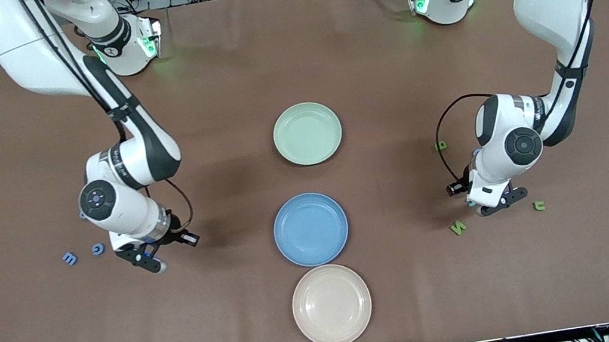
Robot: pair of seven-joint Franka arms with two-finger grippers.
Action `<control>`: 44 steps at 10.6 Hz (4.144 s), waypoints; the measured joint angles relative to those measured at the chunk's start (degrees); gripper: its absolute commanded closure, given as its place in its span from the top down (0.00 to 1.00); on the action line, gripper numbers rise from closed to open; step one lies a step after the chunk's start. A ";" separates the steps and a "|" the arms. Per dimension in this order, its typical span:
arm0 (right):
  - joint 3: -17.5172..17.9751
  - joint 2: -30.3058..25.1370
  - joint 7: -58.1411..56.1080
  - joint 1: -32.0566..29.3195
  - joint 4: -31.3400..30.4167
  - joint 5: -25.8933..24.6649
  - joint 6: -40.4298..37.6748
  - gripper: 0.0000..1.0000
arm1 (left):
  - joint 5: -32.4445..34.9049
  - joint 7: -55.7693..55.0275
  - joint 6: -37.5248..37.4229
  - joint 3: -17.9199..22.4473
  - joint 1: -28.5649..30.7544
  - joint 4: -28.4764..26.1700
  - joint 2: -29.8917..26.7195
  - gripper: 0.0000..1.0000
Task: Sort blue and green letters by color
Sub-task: 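Grasp the green p with the left gripper while the right gripper grasps a blue letter, then place the green p on the green plate while the right gripper drops blue letter, then move the left gripper to the green B while the right gripper reaches blue E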
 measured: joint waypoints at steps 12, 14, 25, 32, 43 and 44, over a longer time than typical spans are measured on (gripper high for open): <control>0.56 12.26 -0.06 17.56 13.64 8.10 21.02 1.00 | 0.08 -11.29 -11.74 -0.77 -10.11 2.56 -6.44 0.00; 0.86 13.32 0.17 18.05 14.09 8.31 22.34 1.00 | 0.07 -16.02 -14.99 -1.03 -15.44 3.55 -7.68 0.00; -0.47 11.19 -5.55 9.68 15.33 8.35 11.60 1.00 | -7.17 -39.04 -18.64 -16.64 -22.31 5.56 -6.97 0.00; -3.67 4.01 -28.75 -3.46 9.65 8.32 -2.65 1.00 | -5.86 -46.14 -15.09 -16.01 -27.42 5.65 -3.09 1.00; -20.60 0.16 -29.21 -11.95 -1.89 8.30 -3.93 1.00 | -1.72 -15.40 -27.32 -11.69 -7.15 5.19 -12.26 0.79; -20.57 0.17 -25.59 -11.80 -2.19 8.30 -3.93 1.00 | -0.79 -13.97 -25.76 -11.70 -5.10 2.79 -13.21 0.81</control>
